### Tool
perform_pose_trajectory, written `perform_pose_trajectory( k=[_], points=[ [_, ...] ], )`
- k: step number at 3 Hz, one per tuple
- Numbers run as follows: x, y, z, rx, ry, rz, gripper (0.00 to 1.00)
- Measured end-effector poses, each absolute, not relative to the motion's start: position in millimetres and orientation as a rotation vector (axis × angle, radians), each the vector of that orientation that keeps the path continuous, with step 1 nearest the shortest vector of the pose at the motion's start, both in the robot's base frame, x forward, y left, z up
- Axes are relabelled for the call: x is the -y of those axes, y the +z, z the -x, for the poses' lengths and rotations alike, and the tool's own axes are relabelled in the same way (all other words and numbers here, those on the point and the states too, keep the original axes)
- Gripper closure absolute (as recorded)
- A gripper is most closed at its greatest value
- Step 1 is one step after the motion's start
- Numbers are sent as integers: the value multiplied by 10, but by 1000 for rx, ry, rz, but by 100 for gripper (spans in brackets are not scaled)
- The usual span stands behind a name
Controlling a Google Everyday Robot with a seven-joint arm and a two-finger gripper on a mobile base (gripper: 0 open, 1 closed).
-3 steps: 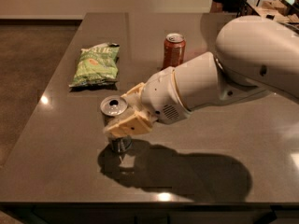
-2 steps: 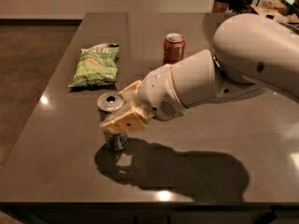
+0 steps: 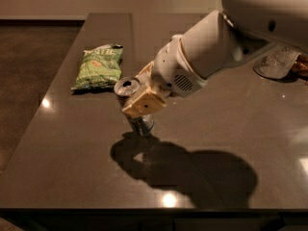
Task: Knock redbull can over
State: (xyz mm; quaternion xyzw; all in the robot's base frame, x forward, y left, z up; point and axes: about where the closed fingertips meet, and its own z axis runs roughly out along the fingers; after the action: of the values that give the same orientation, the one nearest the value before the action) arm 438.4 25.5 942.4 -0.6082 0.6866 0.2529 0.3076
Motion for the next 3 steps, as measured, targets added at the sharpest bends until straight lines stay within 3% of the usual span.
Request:
perform_pose_trajectory(
  k=[2,3],
  points=[
    [184,9333,-4469,-1964,366,1873,100],
    [315,9286,-4502,-1986,231,2006,81]
  ],
)
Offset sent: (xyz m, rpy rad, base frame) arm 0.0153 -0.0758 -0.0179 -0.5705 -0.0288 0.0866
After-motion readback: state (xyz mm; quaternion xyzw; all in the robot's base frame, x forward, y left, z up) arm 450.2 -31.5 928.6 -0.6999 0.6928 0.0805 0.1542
